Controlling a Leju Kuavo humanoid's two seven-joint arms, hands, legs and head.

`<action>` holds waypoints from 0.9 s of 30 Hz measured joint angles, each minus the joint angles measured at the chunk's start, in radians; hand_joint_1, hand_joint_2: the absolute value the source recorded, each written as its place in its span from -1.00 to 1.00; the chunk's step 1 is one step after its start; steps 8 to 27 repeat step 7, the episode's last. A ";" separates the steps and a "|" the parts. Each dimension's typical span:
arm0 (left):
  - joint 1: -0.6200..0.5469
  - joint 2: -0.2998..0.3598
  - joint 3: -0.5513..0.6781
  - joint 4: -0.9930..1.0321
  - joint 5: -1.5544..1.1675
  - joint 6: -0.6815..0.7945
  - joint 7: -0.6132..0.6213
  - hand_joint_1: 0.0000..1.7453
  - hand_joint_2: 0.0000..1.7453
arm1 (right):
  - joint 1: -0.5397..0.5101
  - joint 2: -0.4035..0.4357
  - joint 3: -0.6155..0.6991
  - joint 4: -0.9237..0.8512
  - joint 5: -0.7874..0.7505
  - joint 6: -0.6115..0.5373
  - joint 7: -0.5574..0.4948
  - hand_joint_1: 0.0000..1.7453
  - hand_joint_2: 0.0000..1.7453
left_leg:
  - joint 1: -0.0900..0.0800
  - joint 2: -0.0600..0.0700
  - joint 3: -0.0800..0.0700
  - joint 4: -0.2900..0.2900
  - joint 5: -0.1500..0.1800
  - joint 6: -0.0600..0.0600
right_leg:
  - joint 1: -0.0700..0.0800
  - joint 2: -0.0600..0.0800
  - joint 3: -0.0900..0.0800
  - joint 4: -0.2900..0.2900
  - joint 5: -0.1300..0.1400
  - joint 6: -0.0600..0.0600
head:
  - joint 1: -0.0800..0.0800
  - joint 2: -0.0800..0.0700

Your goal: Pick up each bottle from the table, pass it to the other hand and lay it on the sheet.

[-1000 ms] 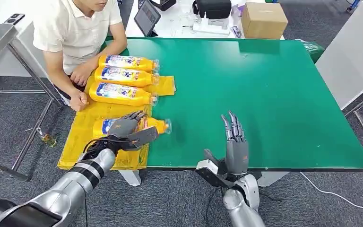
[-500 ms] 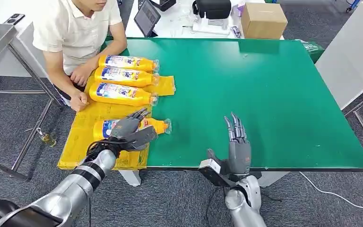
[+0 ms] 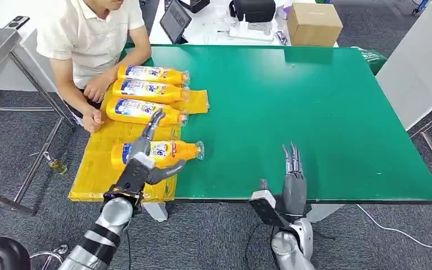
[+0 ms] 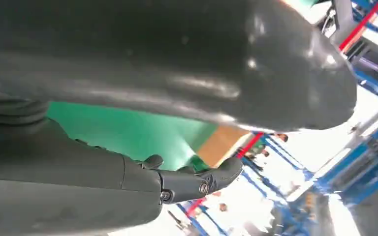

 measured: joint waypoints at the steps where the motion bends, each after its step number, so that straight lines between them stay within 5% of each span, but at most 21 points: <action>1: 0.019 0.000 0.000 -0.042 0.058 0.011 -0.008 -1.00 1.00 | 0.004 -0.002 0.016 -0.006 -0.141 0.076 0.000 -1.00 -1.00 | 0.000 0.000 0.000 0.000 0.000 0.000 | 0.000 0.000 0.000 0.000 0.000 0.000 | 0.000 0.000; 3: 0.043 -0.003 -0.002 -0.089 0.156 0.023 -0.015 -1.00 1.00 | 0.016 0.003 0.020 -0.029 -0.456 0.286 0.004 -1.00 -1.00 | 0.000 0.000 0.000 0.000 0.000 0.000 | 0.000 0.000 0.000 0.000 0.000 0.000 | 0.000 0.000; 4: 0.056 -0.005 -0.005 -0.113 0.189 0.028 -0.015 -1.00 -1.00 | 0.026 0.008 0.020 -0.044 -0.615 0.375 0.008 -1.00 -1.00 | 0.000 0.000 0.000 0.000 0.000 0.000 | 0.000 0.000 0.000 0.000 0.000 0.000 | 0.000 0.000; 6: 0.075 -0.006 -0.007 -0.144 0.251 0.032 0.008 -1.00 -1.00 | 0.041 0.017 0.020 -0.072 -0.756 0.441 0.014 -1.00 -1.00 | 0.000 0.000 0.000 0.000 0.000 0.000 | 0.000 0.000 0.000 0.000 0.000 0.000 | 0.000 0.000; 27: 0.088 -0.012 -0.012 -0.154 0.306 0.041 0.031 -1.00 -1.00 | 0.055 0.020 0.020 -0.099 -0.754 0.447 0.010 -1.00 -1.00 | 0.000 0.000 0.000 0.000 0.000 0.000 | 0.000 0.000 0.000 0.000 0.000 0.000 | -0.001 0.000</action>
